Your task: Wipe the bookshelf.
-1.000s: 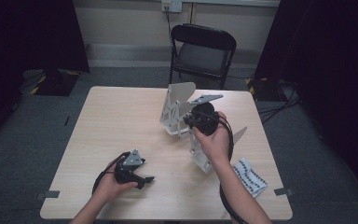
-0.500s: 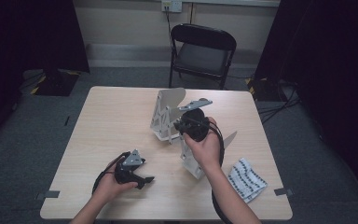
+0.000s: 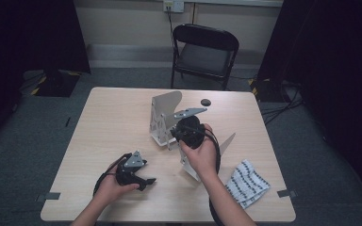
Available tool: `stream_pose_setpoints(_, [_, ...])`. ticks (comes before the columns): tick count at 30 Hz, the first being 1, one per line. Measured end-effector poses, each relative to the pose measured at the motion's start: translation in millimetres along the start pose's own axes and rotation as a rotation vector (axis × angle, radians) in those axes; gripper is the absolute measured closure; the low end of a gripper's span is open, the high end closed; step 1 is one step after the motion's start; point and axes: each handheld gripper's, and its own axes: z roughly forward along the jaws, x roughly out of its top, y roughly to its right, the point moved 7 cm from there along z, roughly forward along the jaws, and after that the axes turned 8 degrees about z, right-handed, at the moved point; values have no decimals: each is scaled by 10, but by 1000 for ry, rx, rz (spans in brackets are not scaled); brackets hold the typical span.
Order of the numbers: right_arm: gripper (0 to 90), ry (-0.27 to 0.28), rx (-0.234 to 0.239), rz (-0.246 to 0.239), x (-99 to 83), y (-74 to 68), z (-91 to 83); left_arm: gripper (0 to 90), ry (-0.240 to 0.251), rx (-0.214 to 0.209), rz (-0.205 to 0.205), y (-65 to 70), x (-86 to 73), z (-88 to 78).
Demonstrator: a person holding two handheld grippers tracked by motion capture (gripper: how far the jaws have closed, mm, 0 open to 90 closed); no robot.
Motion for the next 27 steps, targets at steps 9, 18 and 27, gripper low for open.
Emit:
stream_pose_setpoints(9, [874,-21,10,-18,-94,-103,103,183,-1,1,3,-2,-1,-1])
stream_pose_setpoints(18, [876,-42,8,-34,-150,-156,171,183,-1,1,3,-2,-1,-1])
stream_pose_setpoints(27, [873,-33,9,-23,-205,-193,216,183,0,2,3,-2,-1,0])
